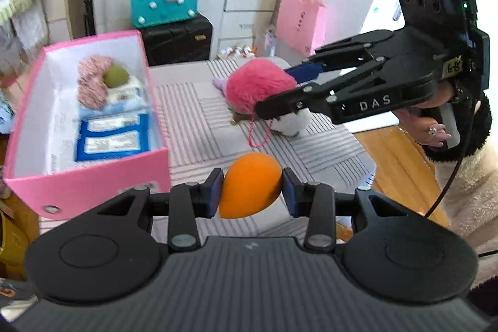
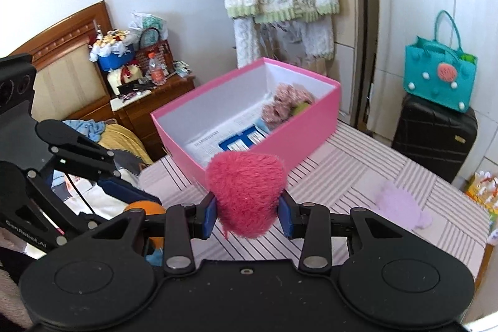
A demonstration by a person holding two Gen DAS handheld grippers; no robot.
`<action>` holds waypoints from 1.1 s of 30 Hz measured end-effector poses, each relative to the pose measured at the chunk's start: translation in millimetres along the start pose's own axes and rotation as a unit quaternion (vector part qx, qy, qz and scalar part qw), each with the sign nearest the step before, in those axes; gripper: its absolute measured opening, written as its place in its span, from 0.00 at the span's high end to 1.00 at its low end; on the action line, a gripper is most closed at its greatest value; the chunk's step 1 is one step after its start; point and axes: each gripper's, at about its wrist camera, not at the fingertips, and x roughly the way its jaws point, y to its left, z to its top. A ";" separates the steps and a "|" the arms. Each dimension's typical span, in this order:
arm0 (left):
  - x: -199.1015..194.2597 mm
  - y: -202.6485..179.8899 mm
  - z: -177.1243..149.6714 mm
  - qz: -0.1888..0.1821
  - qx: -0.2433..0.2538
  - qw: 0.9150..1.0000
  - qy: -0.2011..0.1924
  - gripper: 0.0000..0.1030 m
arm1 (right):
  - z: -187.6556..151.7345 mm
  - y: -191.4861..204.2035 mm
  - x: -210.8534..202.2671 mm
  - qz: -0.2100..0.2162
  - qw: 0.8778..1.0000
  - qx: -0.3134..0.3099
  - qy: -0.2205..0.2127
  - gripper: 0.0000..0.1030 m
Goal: Organize soft objects
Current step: 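Carry the orange sponge with the left gripper while the right gripper carries the pom-pom over the box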
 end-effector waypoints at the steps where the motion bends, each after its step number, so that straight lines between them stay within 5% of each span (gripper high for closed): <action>1: -4.6 2.5 1.5 0.006 0.003 1.000 -0.004 0.62 | 2.8 2.7 0.2 0.002 1.000 -0.003 -0.003 0.56; 9: -23.0 42.7 12.1 0.075 -0.012 0.996 -0.040 0.62 | 25.0 19.6 5.3 0.012 0.999 -0.023 -0.030 0.56; 17: -18.3 104.1 26.8 0.135 -0.046 0.989 -0.033 0.62 | 56.8 29.5 32.3 0.033 0.997 -0.053 -0.035 0.56; 24: 16.1 147.0 48.7 0.168 -0.025 0.986 0.004 0.62 | 85.0 33.3 75.9 0.013 0.996 -0.088 -0.026 0.55; 33: 76.7 192.8 76.9 0.182 0.006 0.981 0.062 0.62 | 103.3 22.5 163.8 -0.008 0.991 -0.124 0.053 0.55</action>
